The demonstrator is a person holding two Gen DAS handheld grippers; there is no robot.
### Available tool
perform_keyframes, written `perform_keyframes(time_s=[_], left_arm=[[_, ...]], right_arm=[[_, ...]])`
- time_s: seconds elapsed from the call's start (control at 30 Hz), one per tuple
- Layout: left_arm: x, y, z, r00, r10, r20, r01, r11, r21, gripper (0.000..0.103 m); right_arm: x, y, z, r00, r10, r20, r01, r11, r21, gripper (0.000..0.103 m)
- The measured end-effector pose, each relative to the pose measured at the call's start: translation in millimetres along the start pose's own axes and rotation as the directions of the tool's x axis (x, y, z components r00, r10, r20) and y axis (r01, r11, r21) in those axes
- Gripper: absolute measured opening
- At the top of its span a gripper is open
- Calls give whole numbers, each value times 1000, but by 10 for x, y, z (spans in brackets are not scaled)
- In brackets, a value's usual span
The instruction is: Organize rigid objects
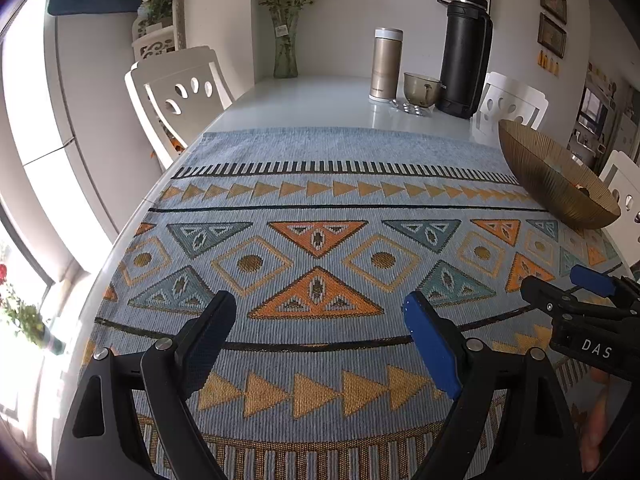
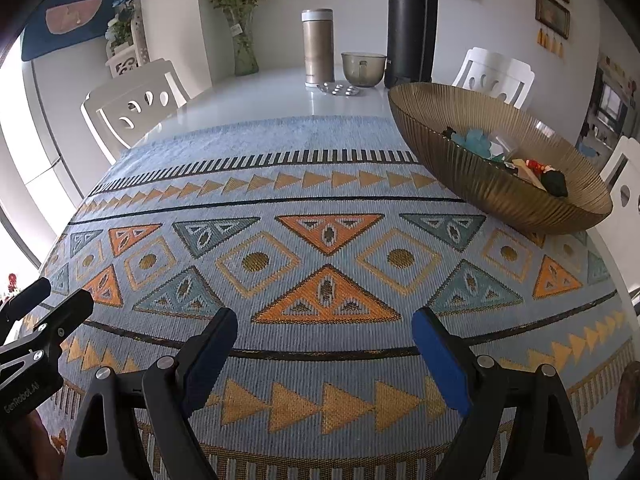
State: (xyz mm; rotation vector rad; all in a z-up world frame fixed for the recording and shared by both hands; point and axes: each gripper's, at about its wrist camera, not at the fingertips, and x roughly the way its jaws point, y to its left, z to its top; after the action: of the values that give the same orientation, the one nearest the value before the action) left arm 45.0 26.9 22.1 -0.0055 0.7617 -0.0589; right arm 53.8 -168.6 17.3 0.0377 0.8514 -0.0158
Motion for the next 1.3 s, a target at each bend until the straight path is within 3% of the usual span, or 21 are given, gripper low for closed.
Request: perform_keyframes(time_s=[1.3], left_arm=[[43, 37, -9, 999, 23, -38, -23, 1000, -16, 85]], right_arm=[[43, -39, 1, 1000, 18, -24, -18, 999, 35, 88]])
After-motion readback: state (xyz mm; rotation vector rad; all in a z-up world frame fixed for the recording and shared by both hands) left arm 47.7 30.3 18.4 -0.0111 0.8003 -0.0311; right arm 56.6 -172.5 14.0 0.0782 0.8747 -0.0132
